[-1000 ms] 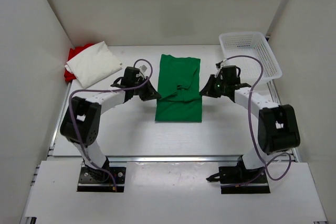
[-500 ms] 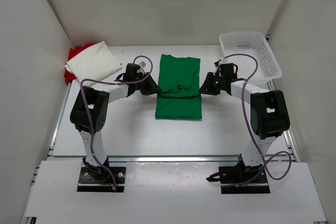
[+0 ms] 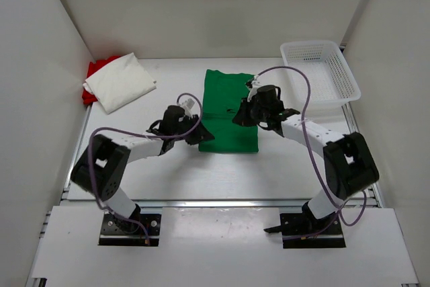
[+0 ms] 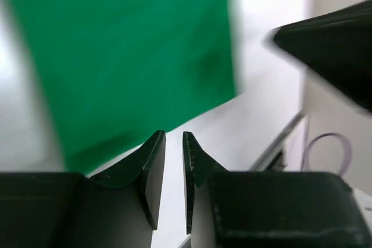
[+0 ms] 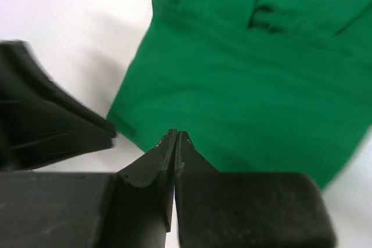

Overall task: Fold and stack the t-shirts
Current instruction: Fold the folded rectangular tshirt in 1/3 of the way, then grab one side of the 2/3 rectangular tshirt with both arms

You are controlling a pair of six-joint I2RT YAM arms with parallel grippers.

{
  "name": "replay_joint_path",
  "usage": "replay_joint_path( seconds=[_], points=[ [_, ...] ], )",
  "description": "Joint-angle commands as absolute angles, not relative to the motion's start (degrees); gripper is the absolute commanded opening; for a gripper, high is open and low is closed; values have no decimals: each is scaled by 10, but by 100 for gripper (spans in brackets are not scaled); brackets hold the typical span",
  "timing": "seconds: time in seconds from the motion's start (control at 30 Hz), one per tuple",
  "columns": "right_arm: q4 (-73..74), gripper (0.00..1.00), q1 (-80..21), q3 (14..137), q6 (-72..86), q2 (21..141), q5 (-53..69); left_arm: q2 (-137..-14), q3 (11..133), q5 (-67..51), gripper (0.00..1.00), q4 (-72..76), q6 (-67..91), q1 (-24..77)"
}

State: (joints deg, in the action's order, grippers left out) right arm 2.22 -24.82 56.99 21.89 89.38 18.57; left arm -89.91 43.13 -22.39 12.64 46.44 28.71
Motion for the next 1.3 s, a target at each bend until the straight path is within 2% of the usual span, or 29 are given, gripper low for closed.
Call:
replay_joint_path(
  seconds=[0.0, 0.17, 0.3, 0.43, 0.6, 0.77, 0.97, 1.07, 1.13, 1.2, 1.27],
  points=[
    [-30, 0, -256, 572, 221, 946, 213, -931, 389, -244, 28, 154, 487, 282],
    [-57, 0, -238, 604, 250, 1023, 255, -921, 344, -226, 30, 162, 485, 296],
    [-109, 0, -226, 540, 291, 1035, 299, -928, 314, -242, 28, 185, 498, 293],
    [-124, 0, -211, 471, 302, 938, 289, -897, 287, -263, 28, 205, 519, 292],
    [-135, 0, -199, 342, 312, 790, 281, -810, 266, -225, 30, 172, 517, 288],
    [-185, 0, -156, 261, 317, 791, 300, -785, 254, -212, 39, 172, 525, 247],
    [-197, 0, -147, 241, 317, 839, 282, -843, 266, -222, 58, 196, 532, 233],
    [-190, 0, -148, 224, 321, 811, 291, -869, 284, -221, 58, 193, 530, 236],
    [-179, 7, -147, 215, 316, 761, 284, -881, 285, -217, 55, 194, 529, 236],
    [-182, 23, -129, 193, 319, 725, 275, -886, 284, -211, 51, 193, 533, 233],
    [-181, 34, -117, 178, 323, 703, 271, -888, 279, -206, 49, 197, 532, 234]
  ],
)
